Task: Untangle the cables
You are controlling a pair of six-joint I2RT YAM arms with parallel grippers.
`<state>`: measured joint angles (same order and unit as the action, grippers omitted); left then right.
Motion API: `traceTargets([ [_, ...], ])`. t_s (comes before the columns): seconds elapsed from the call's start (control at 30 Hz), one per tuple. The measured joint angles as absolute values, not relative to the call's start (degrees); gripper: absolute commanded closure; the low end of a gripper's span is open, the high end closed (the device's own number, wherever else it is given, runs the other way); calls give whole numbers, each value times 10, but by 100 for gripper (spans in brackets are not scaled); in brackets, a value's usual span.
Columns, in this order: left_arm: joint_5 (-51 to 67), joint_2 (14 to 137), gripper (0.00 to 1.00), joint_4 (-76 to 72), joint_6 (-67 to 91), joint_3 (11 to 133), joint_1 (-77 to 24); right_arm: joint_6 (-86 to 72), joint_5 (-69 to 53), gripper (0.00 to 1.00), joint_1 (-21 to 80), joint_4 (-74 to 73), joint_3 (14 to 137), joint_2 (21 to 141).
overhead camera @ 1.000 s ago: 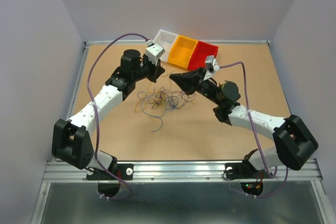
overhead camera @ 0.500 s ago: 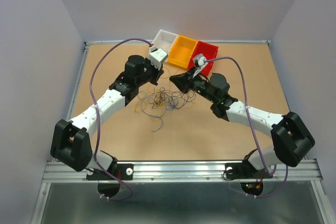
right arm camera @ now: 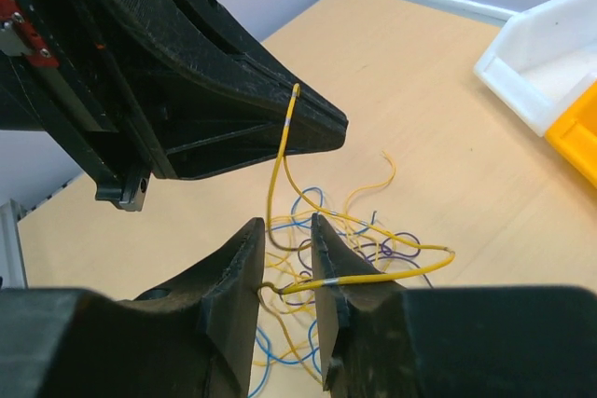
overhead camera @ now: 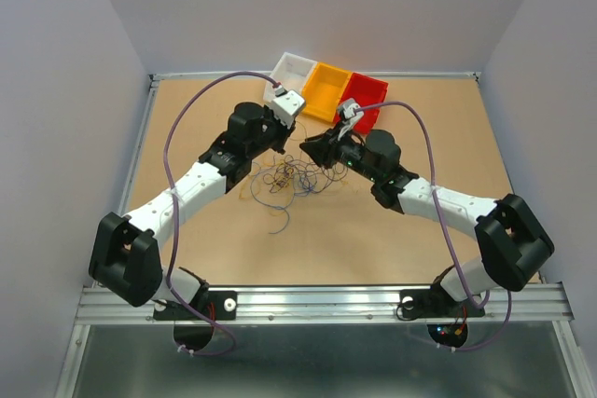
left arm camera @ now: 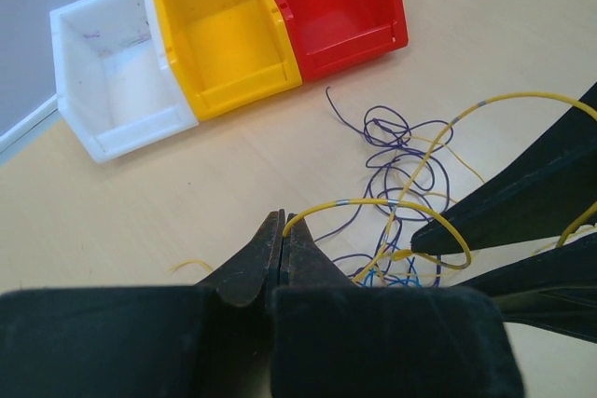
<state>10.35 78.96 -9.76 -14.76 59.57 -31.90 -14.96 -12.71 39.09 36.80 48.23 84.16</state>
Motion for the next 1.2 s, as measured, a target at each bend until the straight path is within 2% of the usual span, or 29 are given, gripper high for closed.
traceTargets([
  [0.17,100,790,100,-101,-151,596,-322,-144,-116,65,391,368,485,842],
  [0.27,100,790,100,-101,-152,596,-323,-142,-113,73,391,367,487,842],
  [0.37,101,790,100,-101,-152,596,-323,-140,-109,75,391,366,491,842],
  [0.43,104,790,100,-101,-153,596,-323,-138,-107,86,391,366,495,844],
  [0.47,106,790,100,-101,-154,596,-323,-138,-105,96,391,366,498,847],
  [0.5,108,790,100,-101,-155,596,-323,-137,-104,100,391,366,500,848],
  [0.6,110,790,91,-100,-156,595,-323,-139,-88,100,391,364,502,851],
  [0.67,110,790,77,-101,-157,594,-323,-139,-74,99,391,364,502,851],
  [0.7,110,790,63,-101,-156,594,-323,-140,-65,100,391,364,502,851],
  [0.77,108,790,50,-104,-159,591,-323,-142,-47,99,391,359,505,851],
  [0.8,106,790,40,-107,-158,588,-323,-143,-37,100,391,356,508,851],
  [0.93,96,789,24,-119,-155,571,-323,-151,3,100,390,333,528,853],
  [1.03,91,785,19,-130,-150,558,-320,-160,20,99,381,314,549,860],
  [1.2,84,761,18,-151,-142,547,-311,-187,28,99,335,274,594,894],
])
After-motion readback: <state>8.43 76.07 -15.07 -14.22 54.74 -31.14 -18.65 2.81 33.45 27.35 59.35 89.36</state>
